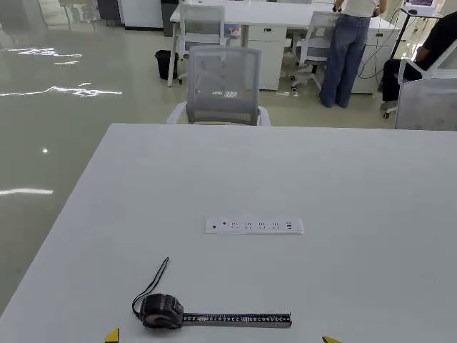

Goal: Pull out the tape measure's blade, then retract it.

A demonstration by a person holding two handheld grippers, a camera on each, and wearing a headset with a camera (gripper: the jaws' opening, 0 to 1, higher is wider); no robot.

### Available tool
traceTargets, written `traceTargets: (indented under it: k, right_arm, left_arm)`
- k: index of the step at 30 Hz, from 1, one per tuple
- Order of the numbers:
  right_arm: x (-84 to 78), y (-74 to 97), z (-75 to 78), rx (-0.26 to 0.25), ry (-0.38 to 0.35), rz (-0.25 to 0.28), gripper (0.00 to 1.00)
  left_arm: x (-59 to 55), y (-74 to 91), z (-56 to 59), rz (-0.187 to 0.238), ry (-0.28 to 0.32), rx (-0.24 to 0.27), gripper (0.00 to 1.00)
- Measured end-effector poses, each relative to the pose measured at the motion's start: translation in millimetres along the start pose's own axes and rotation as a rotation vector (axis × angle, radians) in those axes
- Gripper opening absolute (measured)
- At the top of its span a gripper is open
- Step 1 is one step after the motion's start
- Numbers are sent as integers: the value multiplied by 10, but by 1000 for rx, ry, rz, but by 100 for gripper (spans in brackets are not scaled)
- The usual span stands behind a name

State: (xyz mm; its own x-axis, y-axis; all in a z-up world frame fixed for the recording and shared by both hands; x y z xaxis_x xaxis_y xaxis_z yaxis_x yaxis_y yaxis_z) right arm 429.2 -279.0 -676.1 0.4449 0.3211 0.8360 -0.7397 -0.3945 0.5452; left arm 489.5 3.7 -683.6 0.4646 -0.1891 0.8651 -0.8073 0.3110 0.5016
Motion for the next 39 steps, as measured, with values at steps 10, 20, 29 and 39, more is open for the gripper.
traceTargets:
  k: [10,20,29,39]
  right_arm:
    - [-50,-93,90,34,54,16,81]
    - [-87,-205,181,113,122,43,69]
    - [-120,-356,289,192,195,34,61]
    - [-132,-571,446,263,258,20,54]
  left_arm:
    - [33,-237,-39,-5,-14,43,92]
    - [10,-459,-108,-18,-4,82,86]
    - [-58,-604,-186,-47,21,101,83]
    - [-61,-699,-280,-53,26,124,80]
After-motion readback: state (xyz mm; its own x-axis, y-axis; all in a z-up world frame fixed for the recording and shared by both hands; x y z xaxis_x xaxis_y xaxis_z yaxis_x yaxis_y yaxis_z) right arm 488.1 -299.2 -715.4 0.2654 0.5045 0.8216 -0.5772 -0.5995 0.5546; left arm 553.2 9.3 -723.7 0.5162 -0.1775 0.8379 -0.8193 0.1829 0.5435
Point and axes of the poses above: the centre of the closed fingertips' face, and the gripper's own axes: y roughly backward along the fingers, z roughly to its right, x roughly out of its top, the point moved 6 cm from there along y, roughly backward along the fingers, and after that the axes turned 4 degrees about -x, right-handed, at the moved point
